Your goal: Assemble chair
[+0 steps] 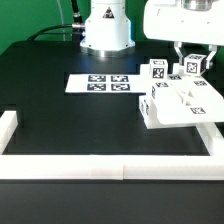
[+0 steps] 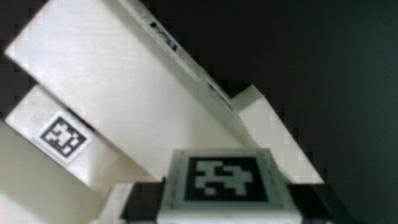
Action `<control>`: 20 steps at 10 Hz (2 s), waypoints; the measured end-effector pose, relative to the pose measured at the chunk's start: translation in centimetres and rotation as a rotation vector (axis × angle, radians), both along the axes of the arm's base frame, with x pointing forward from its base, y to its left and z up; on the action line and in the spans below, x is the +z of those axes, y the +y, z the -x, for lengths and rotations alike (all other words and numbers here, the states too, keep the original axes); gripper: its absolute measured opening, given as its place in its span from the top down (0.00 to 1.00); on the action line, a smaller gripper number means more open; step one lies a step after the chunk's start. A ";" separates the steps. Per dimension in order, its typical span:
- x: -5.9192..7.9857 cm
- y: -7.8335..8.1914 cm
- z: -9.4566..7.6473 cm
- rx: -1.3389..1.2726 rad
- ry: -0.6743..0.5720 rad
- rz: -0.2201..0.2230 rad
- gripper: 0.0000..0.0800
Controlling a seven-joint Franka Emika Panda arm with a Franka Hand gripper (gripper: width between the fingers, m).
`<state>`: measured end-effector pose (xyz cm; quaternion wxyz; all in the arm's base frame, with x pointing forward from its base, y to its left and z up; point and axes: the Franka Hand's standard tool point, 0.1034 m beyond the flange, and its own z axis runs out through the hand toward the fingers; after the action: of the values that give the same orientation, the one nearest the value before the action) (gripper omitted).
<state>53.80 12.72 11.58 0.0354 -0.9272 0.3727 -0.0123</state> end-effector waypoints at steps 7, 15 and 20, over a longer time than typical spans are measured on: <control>0.0 0.6 0.1 -0.384 0.029 -0.047 0.64; 0.0 1.7 0.3 -0.863 0.085 -0.113 0.64; 0.0 1.8 0.7 -0.840 0.119 -0.110 0.25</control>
Offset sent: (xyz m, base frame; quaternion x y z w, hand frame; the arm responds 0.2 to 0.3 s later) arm 0.0000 0.0000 0.0000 0.0000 0.0000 0.1938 0.9810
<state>53.14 14.50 11.60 0.0554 -0.6905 0.7196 0.0477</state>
